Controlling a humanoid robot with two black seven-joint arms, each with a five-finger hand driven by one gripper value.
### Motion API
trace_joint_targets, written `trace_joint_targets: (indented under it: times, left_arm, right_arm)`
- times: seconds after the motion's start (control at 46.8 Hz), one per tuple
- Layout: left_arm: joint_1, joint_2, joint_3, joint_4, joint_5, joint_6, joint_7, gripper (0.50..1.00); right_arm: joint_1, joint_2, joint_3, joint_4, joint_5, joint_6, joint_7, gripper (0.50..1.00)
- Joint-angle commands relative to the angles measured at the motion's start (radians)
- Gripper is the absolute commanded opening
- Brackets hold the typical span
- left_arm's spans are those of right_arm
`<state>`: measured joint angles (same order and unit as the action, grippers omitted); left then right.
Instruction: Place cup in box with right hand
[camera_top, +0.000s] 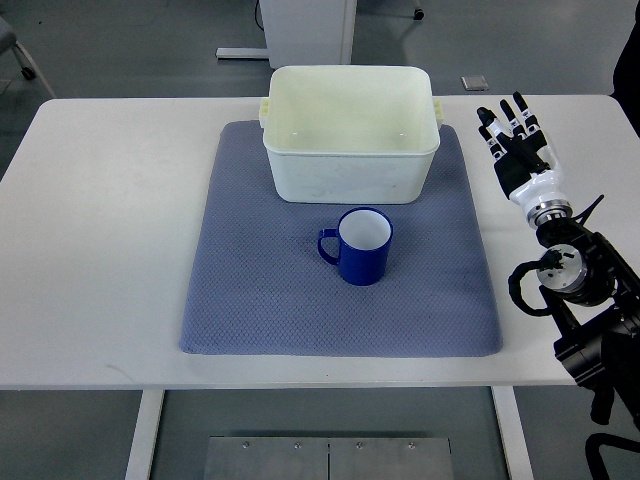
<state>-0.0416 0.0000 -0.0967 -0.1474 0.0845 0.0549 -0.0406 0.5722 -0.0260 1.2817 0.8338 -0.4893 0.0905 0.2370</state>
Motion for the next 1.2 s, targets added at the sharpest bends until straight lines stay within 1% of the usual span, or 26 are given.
trace_joint_targets:
  times: [0.0,1.176]
  left_arm:
    - [0.0,0.0,0.0,0.0,0.0,0.0,0.001,1.0]
    - [0.0,0.0,-0.003,0.0,0.0,0.0,0.001,1.0]
  right_arm:
    - [0.0,0.0,-0.001,-0.001,0.0,0.0,0.005,1.0]
    - [0.026,-0.006,-0.021,0.001,0.0,0.003,0.005,1.0]
